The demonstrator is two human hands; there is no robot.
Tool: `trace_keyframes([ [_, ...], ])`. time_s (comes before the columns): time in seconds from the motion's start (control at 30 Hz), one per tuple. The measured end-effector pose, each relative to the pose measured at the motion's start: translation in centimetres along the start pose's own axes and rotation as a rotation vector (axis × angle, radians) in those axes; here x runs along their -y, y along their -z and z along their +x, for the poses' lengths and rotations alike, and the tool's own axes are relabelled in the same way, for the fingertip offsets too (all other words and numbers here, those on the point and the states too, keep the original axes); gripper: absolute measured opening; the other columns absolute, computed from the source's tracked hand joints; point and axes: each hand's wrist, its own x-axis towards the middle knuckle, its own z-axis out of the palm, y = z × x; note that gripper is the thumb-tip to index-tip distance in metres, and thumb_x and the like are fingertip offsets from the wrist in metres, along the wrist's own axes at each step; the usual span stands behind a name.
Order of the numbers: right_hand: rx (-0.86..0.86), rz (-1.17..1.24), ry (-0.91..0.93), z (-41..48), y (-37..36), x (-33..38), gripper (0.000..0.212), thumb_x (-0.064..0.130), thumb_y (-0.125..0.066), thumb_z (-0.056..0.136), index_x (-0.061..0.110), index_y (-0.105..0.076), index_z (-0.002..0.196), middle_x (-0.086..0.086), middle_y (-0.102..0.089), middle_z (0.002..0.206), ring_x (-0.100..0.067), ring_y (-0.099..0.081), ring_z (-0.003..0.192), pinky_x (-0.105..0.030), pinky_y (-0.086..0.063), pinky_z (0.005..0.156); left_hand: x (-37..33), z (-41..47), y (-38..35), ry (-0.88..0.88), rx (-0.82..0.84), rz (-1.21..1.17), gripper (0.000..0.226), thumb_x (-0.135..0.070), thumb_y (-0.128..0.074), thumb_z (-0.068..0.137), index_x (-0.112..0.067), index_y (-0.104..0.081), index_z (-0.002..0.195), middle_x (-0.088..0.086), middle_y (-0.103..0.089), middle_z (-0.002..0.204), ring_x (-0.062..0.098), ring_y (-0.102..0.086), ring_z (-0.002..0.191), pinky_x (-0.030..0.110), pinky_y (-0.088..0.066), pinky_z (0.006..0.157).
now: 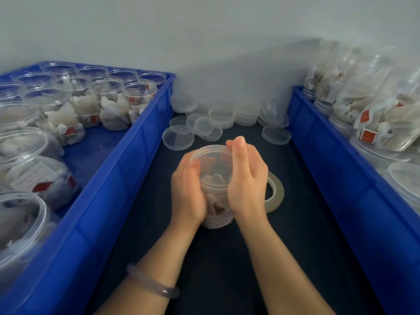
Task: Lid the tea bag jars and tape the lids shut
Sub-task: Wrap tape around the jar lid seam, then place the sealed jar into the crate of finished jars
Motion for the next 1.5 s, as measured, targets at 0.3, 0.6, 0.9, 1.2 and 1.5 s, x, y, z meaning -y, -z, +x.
trace_keyframes([
  [0.3,-0.009,0.057,0.046,-0.7,1.0,-0.8,0.036,0.036,-0.048,0.084,0.016,-0.068,0.105,0.016,-0.07,0.091,0.008,-0.062,0.088,-0.006,-0.045,0.071,-2.3,0.1,0.1,-0.008,0.114,0.056,0.036,-0.057,-0.041,0.086,-0.036,-0.064,0.104,-0.019,-0.069,0.101,-0.004,-0.062,0.098,0.008,-0.047,0.08],
  [0.6,0.044,-0.005,-0.044,-0.8,1.1,0.0,0.023,0.024,-0.051,0.097,0.02,-0.059,0.118,0.011,-0.065,0.109,0.006,-0.058,0.101,-0.006,-0.045,0.082,-2.2,0.1,-0.7,-0.061,-0.003,0.055,0.041,-0.035,-0.046,0.086,-0.012,-0.063,0.116,-0.009,-0.066,0.104,-0.001,-0.062,0.098,0.01,-0.046,0.078],
  [0.9,-0.194,0.078,0.353,-4.1,4.7,8.8,0.026,0.024,-0.055,0.086,0.015,-0.063,0.11,0.015,-0.068,0.091,0.006,-0.063,0.084,-0.008,-0.046,0.069,-10.3,-3.1,-4.7,-0.338,0.102,-0.22,0.028,-0.035,-0.048,0.085,-0.02,-0.066,0.101,-0.012,-0.07,0.089,0.009,-0.066,0.088,0.024,-0.05,0.076],
  [1.2,-0.623,-0.41,0.496,-0.3,14.5,16.9,0.036,0.049,-0.037,0.092,0.025,-0.06,0.078,0.017,-0.058,0.061,-0.001,-0.059,0.067,-0.016,-0.044,0.065,-16.7,-3.8,-17.2,-0.224,0.357,-0.357,0.026,-0.04,-0.042,0.093,-0.023,-0.054,0.078,-0.012,-0.052,0.079,0.0,-0.051,0.079,0.015,-0.044,0.079],
  [1.5,-0.713,-0.57,0.139,3.8,19.4,14.5,0.057,0.044,-0.029,0.102,0.004,-0.067,0.091,-0.008,-0.068,0.094,-0.025,-0.06,0.099,-0.037,-0.044,0.088,-11.7,-4.3,-24.4,-0.031,0.419,-0.255,0.037,-0.038,-0.046,0.098,-0.007,-0.052,0.117,-0.001,-0.056,0.101,0.009,-0.055,0.093,0.001,-0.039,0.069],
])
